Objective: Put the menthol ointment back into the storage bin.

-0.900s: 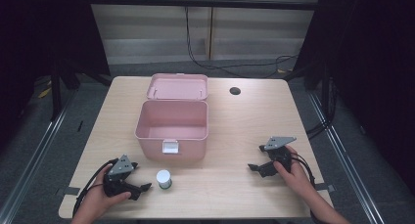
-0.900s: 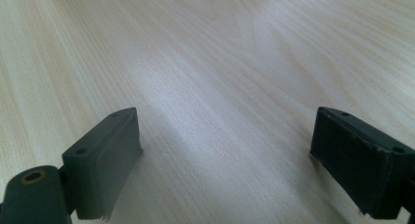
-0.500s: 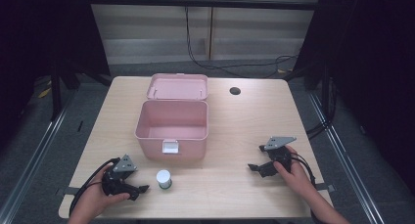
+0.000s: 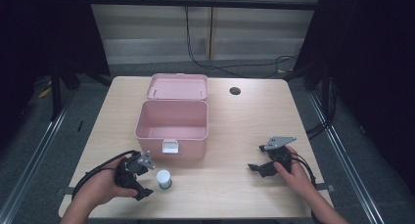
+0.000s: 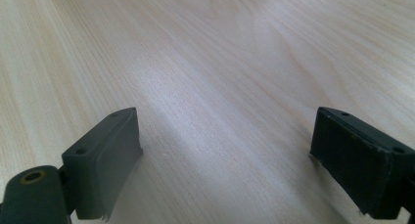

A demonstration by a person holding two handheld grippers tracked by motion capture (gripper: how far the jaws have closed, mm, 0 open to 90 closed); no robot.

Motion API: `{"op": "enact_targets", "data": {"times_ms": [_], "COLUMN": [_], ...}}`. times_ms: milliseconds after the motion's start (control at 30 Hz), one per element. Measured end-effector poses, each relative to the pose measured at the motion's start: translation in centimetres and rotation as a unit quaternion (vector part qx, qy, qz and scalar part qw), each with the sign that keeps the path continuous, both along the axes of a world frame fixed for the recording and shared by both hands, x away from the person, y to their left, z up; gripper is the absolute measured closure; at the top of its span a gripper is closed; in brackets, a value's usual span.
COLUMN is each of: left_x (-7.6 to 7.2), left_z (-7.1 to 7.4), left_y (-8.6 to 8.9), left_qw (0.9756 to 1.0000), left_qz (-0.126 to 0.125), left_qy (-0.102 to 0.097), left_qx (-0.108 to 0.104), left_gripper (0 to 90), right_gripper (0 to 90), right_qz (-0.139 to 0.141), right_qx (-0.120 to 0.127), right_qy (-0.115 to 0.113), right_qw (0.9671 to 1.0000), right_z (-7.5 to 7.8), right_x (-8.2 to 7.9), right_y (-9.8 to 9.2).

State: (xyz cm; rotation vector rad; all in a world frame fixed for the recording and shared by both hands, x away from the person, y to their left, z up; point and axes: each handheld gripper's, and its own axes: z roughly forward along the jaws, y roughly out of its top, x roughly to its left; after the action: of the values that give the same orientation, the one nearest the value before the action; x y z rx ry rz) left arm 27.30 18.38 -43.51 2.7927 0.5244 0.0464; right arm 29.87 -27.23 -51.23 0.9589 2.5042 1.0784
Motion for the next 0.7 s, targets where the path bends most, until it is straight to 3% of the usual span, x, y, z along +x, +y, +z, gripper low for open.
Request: {"op": "enact_targets", "data": {"times_ms": [333, 700], "left_x": [0.9, 1.7], "left_z": [0.5, 0.4], "left_y": [-3.1, -5.2], "left_qw": [0.9987, 0.9977], "left_qz": [-0.016, 0.003], "left_qy": [0.027, 0.047], "left_qx": [0.039, 0.049], "left_gripper": [29.5, 38.3], "right_gripper": [10.6, 10.5], "right_qz": [0.0, 0.0], "right_qx": [0.0, 0.0], "right_qy": [0.0, 0.0], "right_qw": [1.0, 1.0], "right_z": [0.0, 0.0], "right_x": [0.0, 0.0], "right_y": [0.0, 0.0]}}
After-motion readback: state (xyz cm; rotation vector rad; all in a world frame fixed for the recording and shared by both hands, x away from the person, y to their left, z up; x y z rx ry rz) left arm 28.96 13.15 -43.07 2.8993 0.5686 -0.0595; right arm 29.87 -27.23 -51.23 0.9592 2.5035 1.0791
